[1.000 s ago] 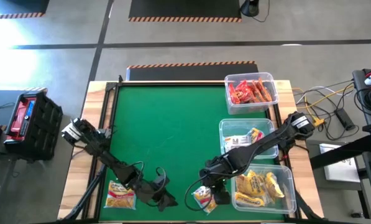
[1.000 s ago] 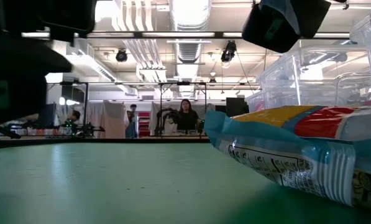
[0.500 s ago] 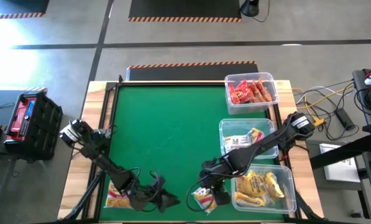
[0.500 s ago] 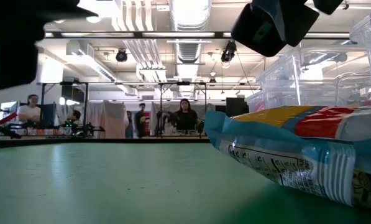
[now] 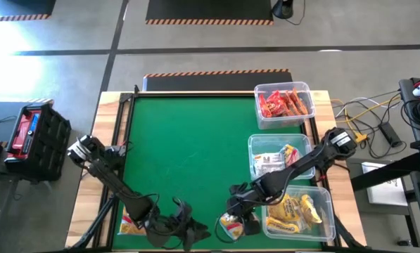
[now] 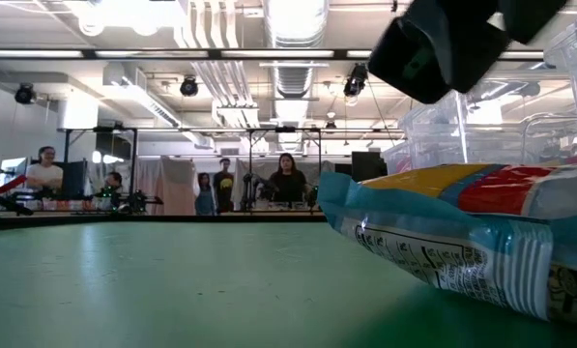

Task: Sort Maruchan noodles
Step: Move the right blue noodle pack to the center of the table, then put the center blue noodle pack into the middle transparent bin

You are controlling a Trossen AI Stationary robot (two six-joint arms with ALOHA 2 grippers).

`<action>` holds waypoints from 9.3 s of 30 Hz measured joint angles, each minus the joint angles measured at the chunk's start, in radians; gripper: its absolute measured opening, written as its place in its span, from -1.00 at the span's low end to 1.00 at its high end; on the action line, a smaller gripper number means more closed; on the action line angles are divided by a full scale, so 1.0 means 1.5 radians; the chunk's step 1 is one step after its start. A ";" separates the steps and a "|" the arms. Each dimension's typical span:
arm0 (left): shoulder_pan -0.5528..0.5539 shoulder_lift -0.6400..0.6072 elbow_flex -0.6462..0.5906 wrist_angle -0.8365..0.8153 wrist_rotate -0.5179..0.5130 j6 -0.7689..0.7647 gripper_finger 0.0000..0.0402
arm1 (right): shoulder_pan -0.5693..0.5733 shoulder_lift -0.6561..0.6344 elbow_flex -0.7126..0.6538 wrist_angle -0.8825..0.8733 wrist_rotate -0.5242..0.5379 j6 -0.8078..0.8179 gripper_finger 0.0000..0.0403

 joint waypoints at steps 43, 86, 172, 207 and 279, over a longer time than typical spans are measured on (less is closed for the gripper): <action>-0.068 0.124 0.215 -0.250 -0.158 -0.182 -0.10 | 0.067 -0.001 -0.127 0.122 0.162 0.297 -0.41; -0.068 0.124 0.213 -0.254 -0.156 -0.187 -0.10 | 0.088 0.098 0.035 0.048 0.097 0.269 -0.41; 0.215 -0.311 -0.384 -0.197 -0.014 -0.056 -0.10 | -0.347 0.116 0.224 -0.402 0.148 -0.065 -0.41; 0.492 -0.136 -0.350 0.053 0.229 0.200 -0.21 | -0.494 0.111 0.126 -0.176 0.133 -0.168 -0.41; 0.551 -0.038 -0.346 0.031 0.411 0.029 -0.36 | -0.534 0.054 0.113 -0.113 -0.172 0.047 -0.37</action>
